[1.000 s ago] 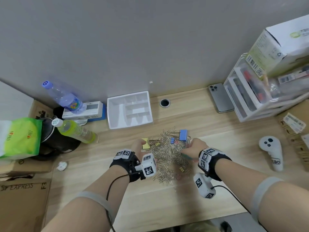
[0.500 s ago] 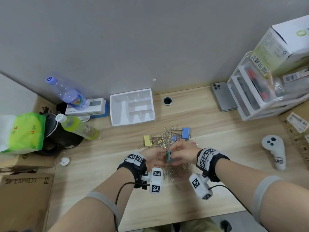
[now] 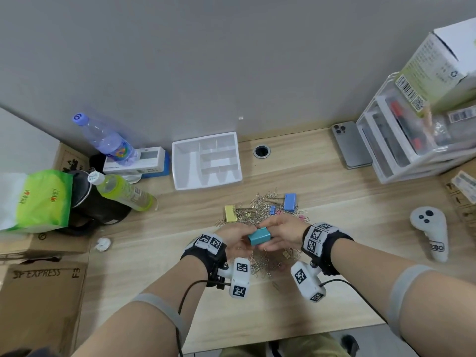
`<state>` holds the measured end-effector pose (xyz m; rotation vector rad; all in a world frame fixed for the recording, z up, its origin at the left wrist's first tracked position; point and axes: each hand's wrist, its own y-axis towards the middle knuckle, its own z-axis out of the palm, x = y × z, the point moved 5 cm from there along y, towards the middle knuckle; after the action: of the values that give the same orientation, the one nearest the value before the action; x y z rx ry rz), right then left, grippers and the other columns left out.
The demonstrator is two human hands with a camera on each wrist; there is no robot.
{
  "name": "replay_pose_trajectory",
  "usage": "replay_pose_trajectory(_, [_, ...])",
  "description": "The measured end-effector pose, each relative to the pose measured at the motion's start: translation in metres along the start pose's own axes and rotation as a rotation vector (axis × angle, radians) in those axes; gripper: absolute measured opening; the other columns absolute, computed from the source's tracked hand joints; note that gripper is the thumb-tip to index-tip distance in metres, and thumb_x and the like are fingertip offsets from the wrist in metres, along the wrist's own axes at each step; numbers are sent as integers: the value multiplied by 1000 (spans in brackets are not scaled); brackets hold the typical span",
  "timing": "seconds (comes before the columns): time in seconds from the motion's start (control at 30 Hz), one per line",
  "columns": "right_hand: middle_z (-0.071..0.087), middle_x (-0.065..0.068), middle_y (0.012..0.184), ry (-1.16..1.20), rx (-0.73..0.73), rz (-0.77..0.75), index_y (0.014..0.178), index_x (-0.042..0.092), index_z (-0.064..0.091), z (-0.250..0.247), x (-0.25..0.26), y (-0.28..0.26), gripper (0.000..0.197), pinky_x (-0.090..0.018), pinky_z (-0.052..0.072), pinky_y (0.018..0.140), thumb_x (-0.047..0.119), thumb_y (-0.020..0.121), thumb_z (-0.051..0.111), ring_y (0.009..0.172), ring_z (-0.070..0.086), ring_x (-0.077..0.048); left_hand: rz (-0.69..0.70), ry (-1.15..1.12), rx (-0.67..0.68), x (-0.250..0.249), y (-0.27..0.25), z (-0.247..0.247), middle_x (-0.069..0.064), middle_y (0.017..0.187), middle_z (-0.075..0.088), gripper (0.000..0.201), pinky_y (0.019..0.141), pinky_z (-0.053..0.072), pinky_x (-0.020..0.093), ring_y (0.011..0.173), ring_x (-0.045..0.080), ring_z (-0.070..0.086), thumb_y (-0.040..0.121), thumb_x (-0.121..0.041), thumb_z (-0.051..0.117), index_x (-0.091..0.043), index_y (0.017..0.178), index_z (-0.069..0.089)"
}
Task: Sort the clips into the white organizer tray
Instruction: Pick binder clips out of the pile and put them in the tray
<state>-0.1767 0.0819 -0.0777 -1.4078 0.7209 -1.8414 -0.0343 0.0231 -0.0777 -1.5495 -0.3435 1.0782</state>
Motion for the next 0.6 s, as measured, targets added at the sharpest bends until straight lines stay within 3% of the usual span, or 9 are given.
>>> replay_pose_trajectory(0.1, [72, -15, 102, -230, -125, -3, 111, 14, 62, -8, 3, 5, 22, -29, 60, 66, 5, 97, 47, 79, 74, -25, -18, -20, -9, -2, 4, -4, 16, 106, 68, 27, 92, 54, 43, 94, 28, 68, 93, -18, 59, -2, 115, 58])
replay_pose_trajectory(0.17, [72, -10, 88, -446, -319, -67, 104, 14, 63, -23, 13, 8, 20, -25, 53, 54, 4, 92, 51, 63, 68, -17, -38, -48, 15, -3, 3, -6, 22, 104, 66, 20, 91, 55, 44, 85, 29, 69, 95, -12, 54, -1, 111, 55])
replay_pose_trajectory(0.2, [71, -9, 88, -534, -415, -114, 102, 14, 64, -31, 20, 8, 20, -27, 53, 55, 4, 89, 53, 64, 65, -17, -48, -43, 40, -4, 1, -6, 25, 104, 65, 19, 88, 55, 44, 81, 29, 69, 95, -10, 51, 0, 111, 53])
replay_pose_trajectory(0.27, [66, -7, 101, -685, -572, -177, 104, 15, 64, -46, 34, 8, 23, -34, 56, 73, 4, 85, 57, 83, 64, -21, -48, -24, 68, -5, -1, -8, 25, 104, 64, 18, 81, 57, 42, 78, 30, 69, 94, -5, 47, 2, 110, 51])
replay_pose_trajectory(0.33, [55, -5, 112, -837, -664, -203, 113, 15, 60, -59, 45, 10, 34, -36, 51, 89, 6, 80, 64, 100, 57, -24, -42, -27, 46, -6, 0, -14, 20, 103, 60, 18, 73, 59, 40, 82, 30, 67, 92, 2, 44, 0, 109, 49])
replay_pose_trajectory(0.4, [50, -6, 118, -955, -687, -199, 120, 15, 55, -68, 52, 17, 47, -36, 45, 97, 8, 76, 70, 112, 49, -26, -23, -26, 12, -9, 4, -22, 15, 105, 54, 22, 76, 59, 44, 89, 30, 62, 88, 8, 41, 0, 107, 50])
replay_pose_trajectory(0.47, [48, -7, 121, -1058, -688, -161, 124, 15, 52, -75, 53, 25, 54, -39, 45, 96, 10, 74, 71, 116, 43, -28, -17, -25, -7, -8, 8, -30, 12, 97, 54, 24, 84, 57, 48, 84, 27, 58, 86, 7, 37, 0, 99, 56])
replay_pose_trajectory(0.5, [48, -7, 122, -1112, -679, -135, 125, 16, 51, -77, 52, 28, 55, -39, 47, 93, 11, 74, 71, 117, 42, -27, -20, -36, -12, -7, 9, -33, 9, 86, 54, 25, 81, 57, 47, 74, 23, 56, 86, 5, 35, 0, 94, 58])
replay_pose_trajectory(0.6, [49, -7, 121, -1250, -623, -66, 125, 17, 47, -77, 51, 37, 53, -38, 47, 85, 12, 76, 67, 115, 44, -27, -39, -109, 0, -8, 8, -38, 2, 60, 43, 28, 57, 45, 31, 51, 18, 41, 91, -20, 34, -8, 78, 56])
